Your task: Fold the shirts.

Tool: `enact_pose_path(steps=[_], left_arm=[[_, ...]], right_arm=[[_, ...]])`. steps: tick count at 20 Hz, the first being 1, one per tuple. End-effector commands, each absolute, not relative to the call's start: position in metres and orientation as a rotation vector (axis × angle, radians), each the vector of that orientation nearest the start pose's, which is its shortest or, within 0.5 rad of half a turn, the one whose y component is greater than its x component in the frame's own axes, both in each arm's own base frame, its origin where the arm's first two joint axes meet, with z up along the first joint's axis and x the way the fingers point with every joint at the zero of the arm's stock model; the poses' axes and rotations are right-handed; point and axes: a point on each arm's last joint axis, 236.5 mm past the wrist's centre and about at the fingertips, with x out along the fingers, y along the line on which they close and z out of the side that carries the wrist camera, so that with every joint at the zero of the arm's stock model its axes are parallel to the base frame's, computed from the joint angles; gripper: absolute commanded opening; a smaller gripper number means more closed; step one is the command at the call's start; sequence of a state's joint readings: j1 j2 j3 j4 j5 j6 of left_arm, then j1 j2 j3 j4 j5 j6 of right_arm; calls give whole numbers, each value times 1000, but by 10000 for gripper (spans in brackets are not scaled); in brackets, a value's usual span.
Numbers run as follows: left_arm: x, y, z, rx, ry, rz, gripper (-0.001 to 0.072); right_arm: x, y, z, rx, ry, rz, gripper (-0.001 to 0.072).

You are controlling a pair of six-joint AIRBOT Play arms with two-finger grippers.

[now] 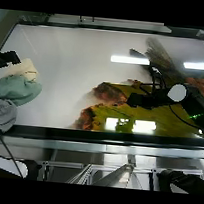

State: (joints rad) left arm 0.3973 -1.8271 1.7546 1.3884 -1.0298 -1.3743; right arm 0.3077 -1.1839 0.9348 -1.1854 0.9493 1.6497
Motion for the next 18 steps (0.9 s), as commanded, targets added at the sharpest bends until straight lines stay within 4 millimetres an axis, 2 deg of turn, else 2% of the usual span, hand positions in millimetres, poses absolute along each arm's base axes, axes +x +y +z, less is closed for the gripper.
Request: enact_pose_path(steps=[1,3,7,8,9,10,11,12,13,14,15,17,18], left_arm=[[545,209,-57,-230,1119,179,703],[551,220,-69,-244,1123,186,704],[541,207,-111,-276,1241,148,701],[541,202,-115,-276,1252,140,636],[540,198,-115,-271,1258,133,355],[542,195,-111,-265,1254,125,1],[547,186,-103,-264,1235,96,21],[555,172,-89,-275,1198,45,21],[566,154,-67,-304,1139,-19,21],[577,133,-37,-347,1065,-90,20],[586,111,-5,-390,991,-159,20],[591,58,73,-431,851,-322,20],[585,31,112,-417,796,-400,20]], right_arm=[[335,181,-8,286,1247,344,602],[335,181,-8,287,1247,343,602],[338,181,-7,290,1234,342,602],[339,181,-7,292,1226,341,602],[339,181,-7,291,1225,341,601],[339,181,-7,291,1225,341,601],[339,181,-7,291,1225,342,601],[339,181,-7,291,1226,342,600],[339,181,-7,291,1226,342,599],[339,181,-6,291,1225,342,591],[340,181,-6,290,1225,342,528],[340,180,-4,283,1221,345,214],[339,177,-1,274,1220,349,7]])
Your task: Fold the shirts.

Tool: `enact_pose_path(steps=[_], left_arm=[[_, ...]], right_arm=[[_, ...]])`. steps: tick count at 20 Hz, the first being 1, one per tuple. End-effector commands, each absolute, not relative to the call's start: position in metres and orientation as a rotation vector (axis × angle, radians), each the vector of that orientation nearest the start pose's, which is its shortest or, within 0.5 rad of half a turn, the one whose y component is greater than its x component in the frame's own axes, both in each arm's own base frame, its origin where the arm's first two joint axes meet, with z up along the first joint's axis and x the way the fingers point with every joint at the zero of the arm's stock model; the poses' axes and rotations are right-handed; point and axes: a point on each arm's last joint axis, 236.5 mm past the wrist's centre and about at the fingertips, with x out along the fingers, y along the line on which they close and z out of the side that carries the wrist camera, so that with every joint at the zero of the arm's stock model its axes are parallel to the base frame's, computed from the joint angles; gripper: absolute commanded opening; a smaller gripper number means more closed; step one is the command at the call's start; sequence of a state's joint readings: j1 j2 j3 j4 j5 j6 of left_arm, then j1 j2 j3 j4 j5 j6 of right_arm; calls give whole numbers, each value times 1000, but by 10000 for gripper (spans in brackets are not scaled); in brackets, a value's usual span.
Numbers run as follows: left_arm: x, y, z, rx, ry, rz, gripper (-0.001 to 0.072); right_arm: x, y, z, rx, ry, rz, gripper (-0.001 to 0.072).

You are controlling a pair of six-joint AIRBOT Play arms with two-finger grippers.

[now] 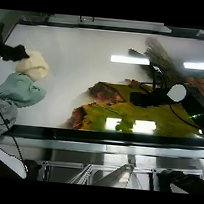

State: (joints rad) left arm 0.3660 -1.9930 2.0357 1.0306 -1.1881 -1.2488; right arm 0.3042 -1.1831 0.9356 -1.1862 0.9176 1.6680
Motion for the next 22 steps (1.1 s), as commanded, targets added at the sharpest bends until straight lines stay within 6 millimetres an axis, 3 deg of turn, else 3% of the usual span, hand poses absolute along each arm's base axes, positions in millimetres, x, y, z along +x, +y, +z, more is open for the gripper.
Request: enact_pose_path(steps=[1,3,4,6,10,12,13,14,15,18,20,22], left_arm=[[577,6,144,-392,758,-454,20],[545,-47,188,-304,755,-566,21],[524,-73,196,-272,790,-635,21],[482,-125,192,-229,886,-758,21],[431,-205,149,-229,1057,-902,24],[423,-229,133,-230,1083,-923,421],[425,-235,130,-231,1076,-919,662],[427,-236,129,-233,1068,-912,720],[429,-231,129,-220,1072,-893,720],[422,-177,111,-141,1217,-740,720],[403,-141,90,-165,1330,-651,719],[366,-118,58,-211,1426,-618,712]], right_arm=[[339,172,4,279,1214,344,16],[338,156,18,300,1198,322,16],[336,148,26,310,1190,310,16],[325,132,39,319,1195,291,16],[305,119,50,293,1226,305,17],[305,120,50,294,1225,307,77],[305,121,49,298,1230,308,301],[305,121,47,297,1236,306,526],[305,121,46,297,1238,305,587],[314,119,44,279,1215,309,586],[323,118,33,250,1210,328,585],[326,122,5,228,1282,364,586]])
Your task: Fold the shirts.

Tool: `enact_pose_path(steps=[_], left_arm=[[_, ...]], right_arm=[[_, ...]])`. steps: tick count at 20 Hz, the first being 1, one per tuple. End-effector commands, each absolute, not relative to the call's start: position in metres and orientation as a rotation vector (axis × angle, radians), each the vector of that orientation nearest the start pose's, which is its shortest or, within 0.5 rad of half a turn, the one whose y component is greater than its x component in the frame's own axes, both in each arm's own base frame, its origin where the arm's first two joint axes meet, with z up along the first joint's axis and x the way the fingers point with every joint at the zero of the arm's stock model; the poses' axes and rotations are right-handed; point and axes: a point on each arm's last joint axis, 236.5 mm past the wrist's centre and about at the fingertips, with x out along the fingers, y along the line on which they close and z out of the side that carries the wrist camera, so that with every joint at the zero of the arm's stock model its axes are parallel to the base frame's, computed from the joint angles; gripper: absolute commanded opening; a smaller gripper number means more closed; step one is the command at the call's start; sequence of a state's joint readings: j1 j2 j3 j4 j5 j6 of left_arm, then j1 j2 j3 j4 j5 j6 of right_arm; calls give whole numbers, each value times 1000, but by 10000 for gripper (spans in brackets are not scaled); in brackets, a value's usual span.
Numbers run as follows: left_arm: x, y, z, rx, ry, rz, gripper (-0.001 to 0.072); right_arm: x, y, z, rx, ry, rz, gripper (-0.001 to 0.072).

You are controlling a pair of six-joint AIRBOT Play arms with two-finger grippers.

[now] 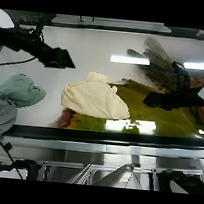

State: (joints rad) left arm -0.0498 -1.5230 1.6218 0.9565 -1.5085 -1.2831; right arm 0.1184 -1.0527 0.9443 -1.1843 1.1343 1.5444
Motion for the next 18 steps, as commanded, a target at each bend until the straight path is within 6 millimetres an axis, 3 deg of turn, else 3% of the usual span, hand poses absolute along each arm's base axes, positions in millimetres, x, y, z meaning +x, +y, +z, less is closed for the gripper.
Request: enact_pose_path(steps=[1,2,5,8,11,15,16,17,18], left_arm=[[350,-106,37,-239,1450,-593,712],[341,-96,16,-274,1448,-552,712],[341,-74,-42,-349,1376,-447,699],[345,-74,-74,-378,1414,-463,702],[359,-78,-99,-411,1471,-475,702],[369,-111,-111,-381,1519,-572,683],[371,-117,-112,-367,1520,-586,570],[373,-122,-109,-353,1520,-605,406],[376,-126,-104,-342,1514,-620,223]], right_arm=[[328,132,-12,236,1317,417,586],[329,150,-24,272,1343,498,587],[346,203,-42,460,1302,715,587],[376,222,-54,574,1234,714,585],[392,247,-65,529,1222,728,584],[402,297,-71,472,1230,821,578],[403,306,-71,462,1231,844,572],[403,313,-68,453,1228,864,565],[404,315,-62,449,1222,880,371]])
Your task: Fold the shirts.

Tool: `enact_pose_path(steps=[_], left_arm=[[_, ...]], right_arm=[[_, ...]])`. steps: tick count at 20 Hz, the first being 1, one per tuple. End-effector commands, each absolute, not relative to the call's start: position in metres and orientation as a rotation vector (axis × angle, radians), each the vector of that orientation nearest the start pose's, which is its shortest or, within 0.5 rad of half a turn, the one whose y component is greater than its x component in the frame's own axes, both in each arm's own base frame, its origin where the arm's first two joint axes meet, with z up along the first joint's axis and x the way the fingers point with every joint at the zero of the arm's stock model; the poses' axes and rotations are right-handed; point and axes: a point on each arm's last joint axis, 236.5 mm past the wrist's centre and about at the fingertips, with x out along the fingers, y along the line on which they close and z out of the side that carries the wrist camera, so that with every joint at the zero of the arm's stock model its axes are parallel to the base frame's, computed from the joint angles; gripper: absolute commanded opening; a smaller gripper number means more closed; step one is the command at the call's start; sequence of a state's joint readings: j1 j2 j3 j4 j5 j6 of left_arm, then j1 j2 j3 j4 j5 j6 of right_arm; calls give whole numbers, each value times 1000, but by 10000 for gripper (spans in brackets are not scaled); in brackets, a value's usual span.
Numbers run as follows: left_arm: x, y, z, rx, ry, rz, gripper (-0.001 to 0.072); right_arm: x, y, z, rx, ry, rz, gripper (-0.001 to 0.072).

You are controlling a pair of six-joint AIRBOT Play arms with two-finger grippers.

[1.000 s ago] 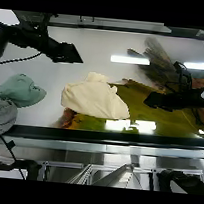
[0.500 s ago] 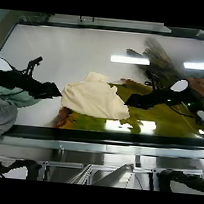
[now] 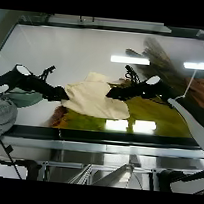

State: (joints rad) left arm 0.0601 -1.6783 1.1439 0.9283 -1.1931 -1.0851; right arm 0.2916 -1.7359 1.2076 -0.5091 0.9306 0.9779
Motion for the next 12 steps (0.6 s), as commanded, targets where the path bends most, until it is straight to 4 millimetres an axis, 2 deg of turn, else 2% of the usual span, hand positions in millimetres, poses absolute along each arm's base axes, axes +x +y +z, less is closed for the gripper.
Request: enact_pose_path(steps=[1,2,4,6,8,10,12], left_arm=[[380,-126,-97,-335,1499,-628,61],[385,-124,-86,-331,1481,-635,14],[393,-120,-58,-318,1437,-656,14],[400,-124,-12,-328,1358,-704,13],[405,-132,48,-321,1235,-760,13],[402,-141,114,-261,1101,-798,13],[384,-148,176,-210,998,-810,12]], right_arm=[[405,316,-57,444,1217,895,157],[406,315,-51,439,1211,912,19],[409,309,-35,433,1186,924,16],[408,304,-9,408,1140,943,15],[408,298,37,360,1045,962,15],[401,284,98,262,904,967,15],[381,267,172,171,735,950,15]])
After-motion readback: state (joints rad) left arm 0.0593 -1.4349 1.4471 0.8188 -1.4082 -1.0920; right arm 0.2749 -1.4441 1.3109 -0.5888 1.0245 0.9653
